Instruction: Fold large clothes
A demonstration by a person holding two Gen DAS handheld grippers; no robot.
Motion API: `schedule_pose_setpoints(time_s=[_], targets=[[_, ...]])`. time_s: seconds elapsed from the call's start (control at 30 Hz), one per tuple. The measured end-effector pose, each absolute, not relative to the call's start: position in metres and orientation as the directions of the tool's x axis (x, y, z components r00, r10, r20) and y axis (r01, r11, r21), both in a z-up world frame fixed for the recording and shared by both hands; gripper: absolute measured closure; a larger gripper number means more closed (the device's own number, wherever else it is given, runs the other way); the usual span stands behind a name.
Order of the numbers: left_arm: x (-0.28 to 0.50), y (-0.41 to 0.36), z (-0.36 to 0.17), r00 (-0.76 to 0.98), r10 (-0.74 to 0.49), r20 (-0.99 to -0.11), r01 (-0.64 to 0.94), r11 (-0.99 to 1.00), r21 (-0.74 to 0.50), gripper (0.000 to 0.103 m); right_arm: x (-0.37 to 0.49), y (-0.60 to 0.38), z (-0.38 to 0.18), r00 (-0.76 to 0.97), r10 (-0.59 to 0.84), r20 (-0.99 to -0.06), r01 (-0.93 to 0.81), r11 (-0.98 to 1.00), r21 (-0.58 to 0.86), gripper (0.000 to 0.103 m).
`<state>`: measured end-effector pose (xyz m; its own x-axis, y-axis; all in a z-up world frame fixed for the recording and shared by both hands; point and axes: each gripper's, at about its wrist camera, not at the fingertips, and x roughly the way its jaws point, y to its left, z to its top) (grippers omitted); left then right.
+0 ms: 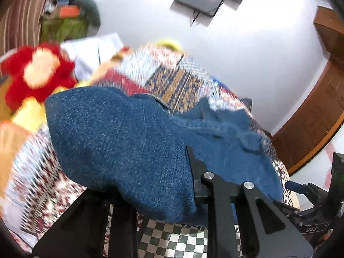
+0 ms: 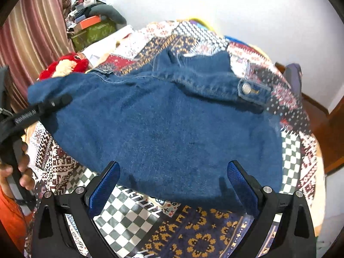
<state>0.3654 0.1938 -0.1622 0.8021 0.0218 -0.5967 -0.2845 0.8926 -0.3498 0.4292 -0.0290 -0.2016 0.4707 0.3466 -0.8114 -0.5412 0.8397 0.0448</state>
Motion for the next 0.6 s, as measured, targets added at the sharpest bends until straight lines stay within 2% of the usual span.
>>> schedule_pose_setpoints(time_s=[0.3,0.43,0.6], targets=[[0.313,0.213,-0.117,0.839,0.201,-0.506,-0.361,0.901,-0.242,0.083,0.414,0.008,-0.187,0.479,0.388,-0.787,-0.597,0.802,0.032,0.004],[0.310,0.213,-0.125,0.819,0.263,-0.510,-0.386,0.910,-0.151,0.083,0.415,0.041,-0.209,0.423,0.394,-0.816,-0.639,0.768,0.040,0.004],[0.311,0.206,-0.130,0.812,0.289,-0.507,-0.377,0.923,-0.079,0.083,0.420,0.081,-0.263,0.320,0.326,-0.889,-0.686,0.727,0.020,0.004]])
